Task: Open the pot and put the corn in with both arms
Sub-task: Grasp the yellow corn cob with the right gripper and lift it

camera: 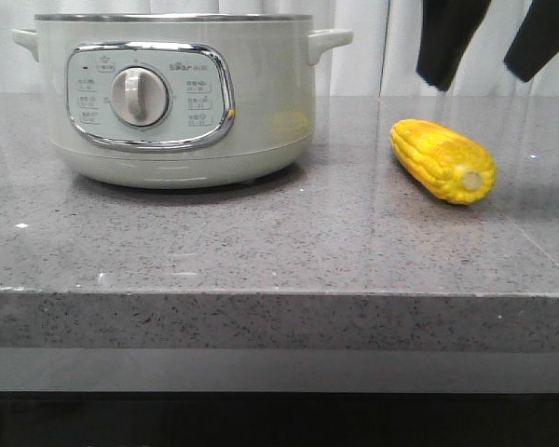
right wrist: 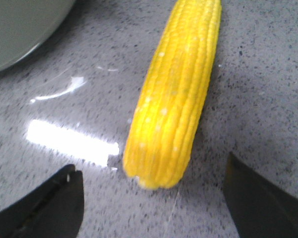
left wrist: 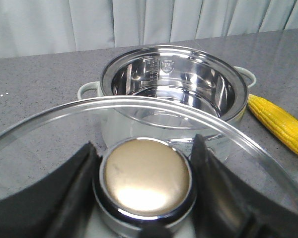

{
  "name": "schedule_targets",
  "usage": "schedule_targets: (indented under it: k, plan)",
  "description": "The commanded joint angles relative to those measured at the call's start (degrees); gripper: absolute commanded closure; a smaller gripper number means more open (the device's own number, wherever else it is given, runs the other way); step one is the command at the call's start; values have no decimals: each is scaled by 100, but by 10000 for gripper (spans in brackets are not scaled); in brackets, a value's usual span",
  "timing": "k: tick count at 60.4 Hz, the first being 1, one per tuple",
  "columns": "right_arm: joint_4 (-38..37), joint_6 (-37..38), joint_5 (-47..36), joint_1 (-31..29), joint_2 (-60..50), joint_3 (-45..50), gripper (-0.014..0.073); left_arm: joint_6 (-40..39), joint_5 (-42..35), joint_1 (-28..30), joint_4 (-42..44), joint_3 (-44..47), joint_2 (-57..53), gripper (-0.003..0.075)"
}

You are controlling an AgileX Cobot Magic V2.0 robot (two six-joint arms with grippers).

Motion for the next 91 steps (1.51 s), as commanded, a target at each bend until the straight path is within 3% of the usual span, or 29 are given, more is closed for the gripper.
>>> schedule_targets:
  k: [1, 50, 54, 66, 91]
  plan:
    - [-5, 117, -103, -44, 97, -384, 1, -61, -819, 1, -45, -193, -7, 472]
    - [-370, 341, -492, -44, 1159, -476, 6, -61, -819, 1, -45, -193, -7, 472]
    - [-370, 341, -467, -44, 1165, -476, 42, -61, -819, 1, -45, -193, -7, 472]
    - [-370, 341, -379, -44, 1165, -476, 255, -61, -819, 1, -45, -193, -7, 472]
    - [-370, 282, 31, -33, 725, -837, 265, -61, -819, 1, -45, -193, -7, 472]
